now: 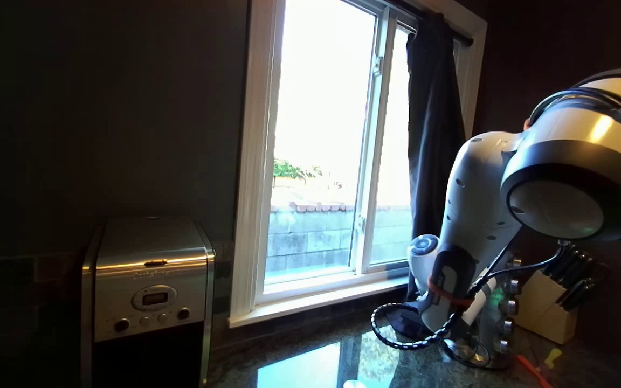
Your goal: Remove one bottle from the rack
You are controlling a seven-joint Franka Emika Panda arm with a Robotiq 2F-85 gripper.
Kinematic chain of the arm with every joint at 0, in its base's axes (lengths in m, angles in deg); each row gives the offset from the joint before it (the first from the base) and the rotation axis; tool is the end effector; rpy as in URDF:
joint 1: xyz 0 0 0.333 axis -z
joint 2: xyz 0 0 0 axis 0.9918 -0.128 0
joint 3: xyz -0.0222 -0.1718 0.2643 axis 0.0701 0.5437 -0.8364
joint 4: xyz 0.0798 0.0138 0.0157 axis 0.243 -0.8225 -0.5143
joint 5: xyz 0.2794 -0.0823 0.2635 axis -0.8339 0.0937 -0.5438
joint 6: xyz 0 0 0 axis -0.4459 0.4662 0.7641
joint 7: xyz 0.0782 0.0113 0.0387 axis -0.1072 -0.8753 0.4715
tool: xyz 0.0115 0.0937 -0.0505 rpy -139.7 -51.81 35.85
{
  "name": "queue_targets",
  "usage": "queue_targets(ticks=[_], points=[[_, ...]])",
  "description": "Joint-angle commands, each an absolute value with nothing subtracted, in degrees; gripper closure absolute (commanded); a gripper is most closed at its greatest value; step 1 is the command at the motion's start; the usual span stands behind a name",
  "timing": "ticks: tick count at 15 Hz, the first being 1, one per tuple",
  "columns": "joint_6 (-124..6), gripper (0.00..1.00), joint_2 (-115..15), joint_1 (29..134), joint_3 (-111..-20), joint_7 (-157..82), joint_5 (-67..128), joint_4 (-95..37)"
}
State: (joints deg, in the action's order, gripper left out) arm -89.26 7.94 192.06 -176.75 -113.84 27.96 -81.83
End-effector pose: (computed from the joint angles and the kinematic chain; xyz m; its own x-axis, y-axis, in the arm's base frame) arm 0.4705 -0.0685 0.2210 0.1985 -0.7480 0.6334 -0.9726 -0.2299 0.0332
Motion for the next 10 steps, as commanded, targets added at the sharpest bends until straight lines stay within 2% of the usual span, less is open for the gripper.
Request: queue_targets(ticks=[1,3,6,7,8,9,10], points=[[-88.14,0.00,10.84,193.69,-178.59,-110.48,23.86,-80.62],[-88.45,0.00,11.58,194.49,-179.31,-109.37,22.74,-80.38],[-88.81,0.20,12.53,195.71,-180.40,-107.67,21.48,-79.97],[-88.88,0.18,12.93,195.99,-180.64,-107.29,21.09,-79.83],[-88.87,0.21,13.28,196.21,-180.82,-106.84,20.74,-79.68],[-88.94,0.33,13.52,196.41,-180.94,-106.55,20.47,-79.56],[-88.92,0.38,13.74,196.54,-181.01,-106.03,20.17,-79.47]])
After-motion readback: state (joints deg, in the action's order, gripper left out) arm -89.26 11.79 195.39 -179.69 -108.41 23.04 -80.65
